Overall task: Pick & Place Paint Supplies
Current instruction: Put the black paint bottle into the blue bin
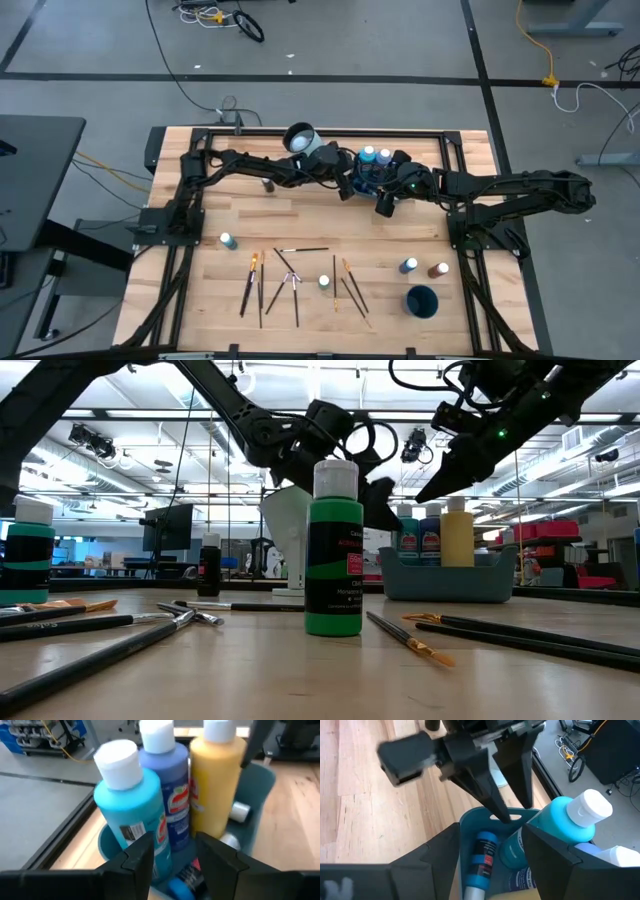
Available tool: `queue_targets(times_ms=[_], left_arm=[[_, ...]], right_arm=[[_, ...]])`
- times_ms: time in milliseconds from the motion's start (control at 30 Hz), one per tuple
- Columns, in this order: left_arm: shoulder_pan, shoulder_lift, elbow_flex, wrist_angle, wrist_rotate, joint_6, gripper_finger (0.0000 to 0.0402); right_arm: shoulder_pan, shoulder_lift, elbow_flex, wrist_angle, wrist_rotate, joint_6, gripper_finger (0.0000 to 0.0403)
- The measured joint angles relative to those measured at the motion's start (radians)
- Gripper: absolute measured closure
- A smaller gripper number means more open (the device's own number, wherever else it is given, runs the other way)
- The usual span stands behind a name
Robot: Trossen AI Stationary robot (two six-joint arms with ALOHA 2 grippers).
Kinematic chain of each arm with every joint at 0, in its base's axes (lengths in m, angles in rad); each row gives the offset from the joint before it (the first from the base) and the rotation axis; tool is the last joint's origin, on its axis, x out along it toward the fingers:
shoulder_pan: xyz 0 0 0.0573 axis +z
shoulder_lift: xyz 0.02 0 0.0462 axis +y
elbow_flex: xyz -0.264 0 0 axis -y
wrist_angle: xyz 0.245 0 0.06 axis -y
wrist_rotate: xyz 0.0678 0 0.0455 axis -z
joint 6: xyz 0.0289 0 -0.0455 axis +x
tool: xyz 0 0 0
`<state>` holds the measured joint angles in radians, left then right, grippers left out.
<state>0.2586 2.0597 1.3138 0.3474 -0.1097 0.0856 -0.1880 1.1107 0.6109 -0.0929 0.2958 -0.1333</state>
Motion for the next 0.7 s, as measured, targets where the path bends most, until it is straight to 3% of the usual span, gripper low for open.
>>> queue_targets(times_ms=[100,300,467,700], left_arm=[[-0.01,-0.05,-0.001,-0.054,0.005,0.008,0.0248],[-0.039,-0.262,0.0,-0.381,-0.003,0.041,0.0248],[-0.081,-0.438,0.002,-0.641,-0.138,-0.004,0.0248],[-0.11,-0.589,-0.006,-0.985,-0.313,-0.249,0.0248]], right_arm=[[0.0,0.0,0.0,-0.003,-0.001,0.001,0.0188],[0.0,0.0,0.0,-0.006,-0.042,0.002,0.0188],[0.0,0.0,0.0,-0.001,-0.061,0.002,0.0188],[0.0,0.0,0.0,0.03,-0.07,0.026,0.0188]])
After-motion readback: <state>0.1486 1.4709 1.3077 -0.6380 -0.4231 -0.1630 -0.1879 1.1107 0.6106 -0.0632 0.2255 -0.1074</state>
